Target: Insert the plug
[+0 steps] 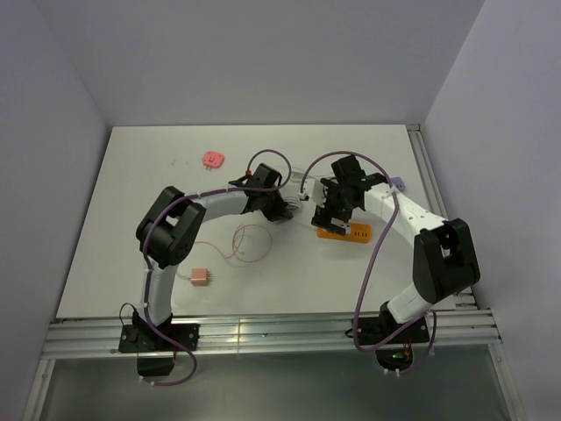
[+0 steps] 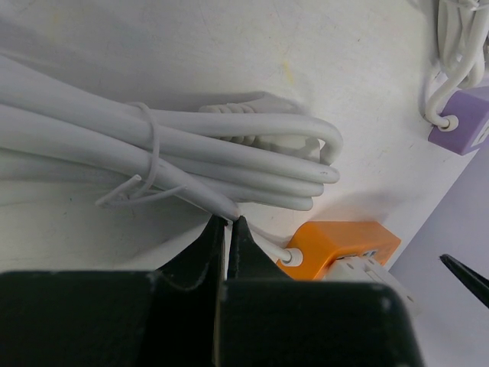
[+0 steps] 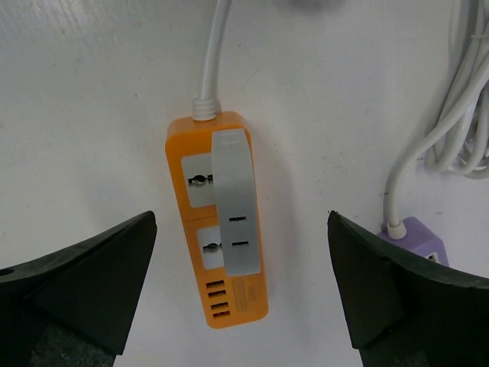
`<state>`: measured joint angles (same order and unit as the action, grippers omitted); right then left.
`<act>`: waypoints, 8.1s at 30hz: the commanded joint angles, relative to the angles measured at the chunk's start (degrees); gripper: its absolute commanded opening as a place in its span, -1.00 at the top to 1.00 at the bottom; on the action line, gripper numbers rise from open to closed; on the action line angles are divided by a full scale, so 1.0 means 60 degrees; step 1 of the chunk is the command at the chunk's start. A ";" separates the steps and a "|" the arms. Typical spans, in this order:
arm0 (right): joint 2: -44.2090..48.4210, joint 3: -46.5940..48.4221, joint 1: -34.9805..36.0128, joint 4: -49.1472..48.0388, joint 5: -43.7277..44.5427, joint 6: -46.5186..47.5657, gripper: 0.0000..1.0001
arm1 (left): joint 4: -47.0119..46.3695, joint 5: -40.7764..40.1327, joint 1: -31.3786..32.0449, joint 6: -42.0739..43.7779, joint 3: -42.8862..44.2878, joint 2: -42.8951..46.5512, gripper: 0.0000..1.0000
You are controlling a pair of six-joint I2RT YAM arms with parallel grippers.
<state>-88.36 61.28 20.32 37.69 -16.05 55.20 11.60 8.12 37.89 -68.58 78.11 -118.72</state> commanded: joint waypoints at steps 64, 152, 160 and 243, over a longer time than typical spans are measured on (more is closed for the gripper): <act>0.7548 -0.2230 0.0481 -0.2826 -0.1954 -1.4094 -0.83 | 0.8557 -0.4327 -0.0748 -0.3643 -0.5019 0.9254 -0.68; 0.0430 0.4333 0.4524 0.0120 -0.2919 -1.3491 -0.33 | 0.2522 -0.3008 0.2166 0.7196 -0.4388 1.2826 0.99; 0.0239 0.4596 0.4539 -0.0027 -0.2818 -1.4194 -0.17 | 0.2198 -0.2891 0.2342 0.7489 -0.4610 1.2844 0.99; -0.0259 0.5490 0.4832 -0.0672 -0.3140 -1.4400 1.00 | 0.1509 -0.2787 0.2694 0.6977 -0.5137 1.3253 -0.01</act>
<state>-92.68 93.30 49.32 38.41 -32.80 -30.06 21.93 -11.81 53.63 -26.39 47.05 -38.28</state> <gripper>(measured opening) 0.392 0.523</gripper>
